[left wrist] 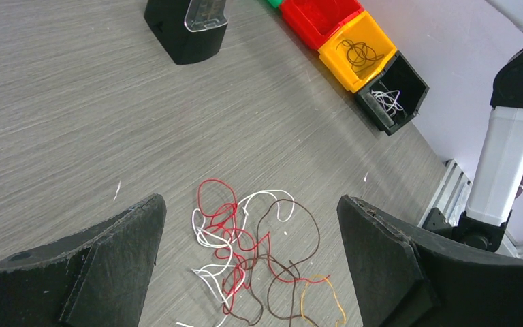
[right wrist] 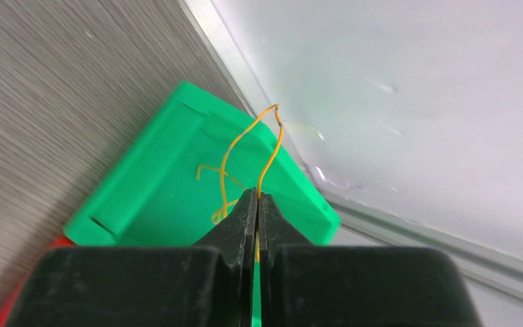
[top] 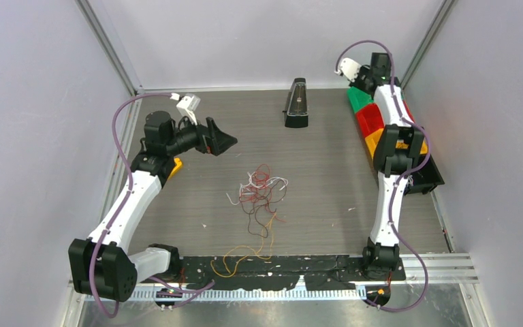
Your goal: Untangle the cables
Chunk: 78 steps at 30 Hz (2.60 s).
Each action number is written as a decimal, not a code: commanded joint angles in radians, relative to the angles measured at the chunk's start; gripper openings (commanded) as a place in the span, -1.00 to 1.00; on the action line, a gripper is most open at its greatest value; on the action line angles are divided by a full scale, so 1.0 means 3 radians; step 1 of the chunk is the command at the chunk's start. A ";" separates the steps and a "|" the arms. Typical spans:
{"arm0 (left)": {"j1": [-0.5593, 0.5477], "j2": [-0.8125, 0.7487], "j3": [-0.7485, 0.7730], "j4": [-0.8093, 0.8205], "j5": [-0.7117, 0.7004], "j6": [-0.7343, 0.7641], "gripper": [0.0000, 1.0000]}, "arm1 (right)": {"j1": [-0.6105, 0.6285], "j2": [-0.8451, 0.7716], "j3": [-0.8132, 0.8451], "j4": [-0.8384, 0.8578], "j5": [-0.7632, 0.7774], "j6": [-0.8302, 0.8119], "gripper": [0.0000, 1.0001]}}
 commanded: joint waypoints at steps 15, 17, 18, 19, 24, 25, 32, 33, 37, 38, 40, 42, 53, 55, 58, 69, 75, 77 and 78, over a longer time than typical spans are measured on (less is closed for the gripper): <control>0.0023 -0.0101 -0.0002 0.0154 0.0027 -0.0092 0.99 | -0.0266 0.0126 0.0260 -0.0725 -0.0283 -0.0810 -0.89; 0.0024 -0.0100 0.0003 0.0154 0.0024 -0.0104 0.99 | -0.0246 0.0179 0.0307 -0.0724 -0.0262 -0.0795 -0.88; 0.0024 -0.0102 0.0007 0.0154 0.0020 -0.0107 0.99 | -0.0239 0.0214 0.0360 -0.0716 -0.0235 -0.0778 -0.83; 0.0024 -0.0104 0.0004 0.0154 0.0017 -0.0113 0.99 | -0.0225 0.0224 0.0382 -0.0675 -0.0228 -0.0716 -0.64; 0.0021 -0.0120 -0.0009 0.0149 -0.0018 -0.0137 0.99 | -0.0190 0.0164 0.0386 -0.0444 -0.0270 -0.0496 -0.11; 0.0023 -0.0124 -0.0010 0.0149 -0.0021 -0.0144 0.99 | -0.0188 0.0146 0.0368 -0.0415 -0.0284 -0.0445 -0.03; 0.0024 -0.0128 -0.0018 0.0140 0.0012 -0.0117 0.99 | -0.0161 -0.0106 0.0207 -0.0367 -0.0454 -0.0341 0.12; 0.0023 -0.0132 -0.0015 0.0131 0.0017 -0.0107 0.99 | -0.0163 -0.0135 0.0157 -0.0367 -0.0468 -0.0334 0.12; 0.0024 -0.0147 -0.0017 0.0098 0.0047 -0.0077 0.98 | -0.0166 -0.0304 0.0083 -0.0471 -0.0723 -0.0202 0.14; 0.0022 -0.0158 -0.0023 0.0098 0.0045 -0.0078 0.98 | -0.0159 -0.0335 0.0088 -0.0500 -0.0766 -0.0108 0.14; 0.0024 -0.0166 -0.0041 0.0098 0.0045 -0.0083 0.98 | -0.0118 -0.0321 0.0120 -0.0521 -0.0793 0.0005 0.15; 0.0024 -0.0158 -0.0051 0.0098 0.0055 -0.0084 0.98 | -0.0048 -0.0235 0.0171 -0.0528 -0.0703 0.0052 0.14; 0.0022 -0.0162 -0.0010 0.0022 0.0020 -0.0043 0.98 | 0.0183 0.0322 0.0418 -0.0190 -0.0179 -0.0045 0.07; 0.0024 -0.0169 -0.0017 0.0018 0.0007 -0.0042 0.98 | 0.0198 0.0393 0.0445 -0.0158 -0.0106 -0.0119 0.06; 0.0023 -0.0171 -0.0020 0.0018 -0.0003 -0.0047 0.98 | 0.0202 0.0458 0.0456 -0.0120 -0.0034 -0.0230 0.03; 0.0022 -0.0208 -0.0027 0.0016 -0.0026 -0.0031 0.98 | 0.0127 0.0190 0.0395 -0.0270 -0.0115 -0.0627 -0.89; 0.0024 -0.0199 -0.0068 0.0111 -0.0012 -0.0082 0.98 | 0.0003 0.0031 0.0410 -0.0577 -0.0141 -0.1060 -0.89; 0.0023 -0.0200 -0.0073 0.0118 -0.0012 -0.0090 0.98 | -0.0036 0.0069 0.0443 -0.0668 -0.0099 -0.1225 -0.89; 0.0024 -0.0200 -0.0078 0.0122 -0.0013 -0.0089 0.98 | -0.0059 0.0086 0.0462 -0.0755 -0.0094 -0.1327 -0.89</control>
